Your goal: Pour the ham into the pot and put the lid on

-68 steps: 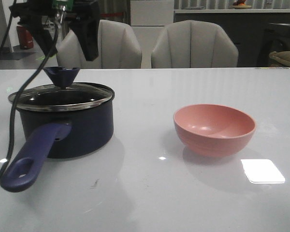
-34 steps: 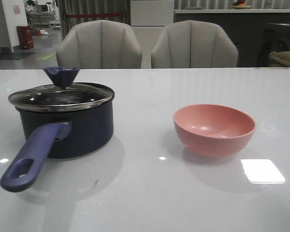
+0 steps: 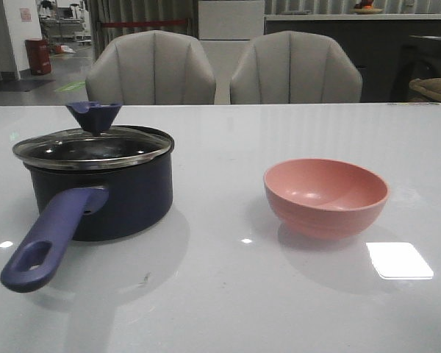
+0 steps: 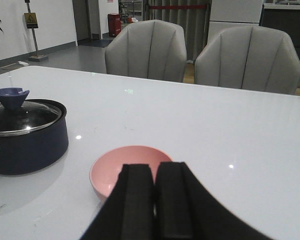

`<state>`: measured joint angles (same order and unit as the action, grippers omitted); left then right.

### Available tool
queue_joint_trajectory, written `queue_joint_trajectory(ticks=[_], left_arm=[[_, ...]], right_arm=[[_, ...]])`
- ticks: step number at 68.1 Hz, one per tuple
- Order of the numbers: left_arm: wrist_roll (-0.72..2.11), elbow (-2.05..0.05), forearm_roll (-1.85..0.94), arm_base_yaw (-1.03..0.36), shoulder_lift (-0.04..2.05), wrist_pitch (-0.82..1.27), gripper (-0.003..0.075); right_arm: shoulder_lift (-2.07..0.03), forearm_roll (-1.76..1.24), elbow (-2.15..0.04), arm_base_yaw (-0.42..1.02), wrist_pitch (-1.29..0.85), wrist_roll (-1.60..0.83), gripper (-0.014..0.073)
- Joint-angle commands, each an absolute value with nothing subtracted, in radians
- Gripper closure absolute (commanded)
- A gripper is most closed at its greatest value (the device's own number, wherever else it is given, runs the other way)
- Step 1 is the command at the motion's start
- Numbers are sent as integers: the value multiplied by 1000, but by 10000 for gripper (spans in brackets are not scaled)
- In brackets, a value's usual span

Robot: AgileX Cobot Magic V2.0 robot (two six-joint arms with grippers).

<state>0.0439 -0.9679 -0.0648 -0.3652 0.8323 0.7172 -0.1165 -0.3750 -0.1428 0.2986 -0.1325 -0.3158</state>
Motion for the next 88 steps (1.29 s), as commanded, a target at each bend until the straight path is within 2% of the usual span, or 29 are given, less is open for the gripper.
queue_joint_trajectory(ticks=[1, 15, 28, 35, 41, 50, 54, 55, 59, 88], left_arm=[[43, -873, -56, -371, 689, 578, 82], [43, -640, -61, -371, 375, 468, 82], [43, -458, -58, -371, 60, 498, 82], [43, -394, -62, -371, -31, 507, 107], [43, -394, -82, -371, 5, 516, 230], [43, -394, -82, -371, 17, 485, 510], [43, -394, -82, -371, 17, 482, 615], [43, -394, -82, -371, 17, 484, 622], [43, -392, -82, -371, 17, 484, 594], [43, -392, -82, -371, 17, 484, 607]], right_arm=[[-126, -376, -168, 298, -51, -326, 435], [-126, -376, -168, 298, -51, -326, 435], [-126, -376, -168, 298, -51, -326, 435], [-126, -376, -168, 298, -51, -326, 435], [-127, -376, -168, 298, -52, -326, 435], [-127, -376, -168, 298, -51, -326, 435], [-127, -376, -168, 298, -51, -326, 435], [-127, -376, -168, 298, -51, -326, 435], [-127, -376, -168, 298, -51, -326, 435], [-127, -376, -168, 298, -51, -326, 435]])
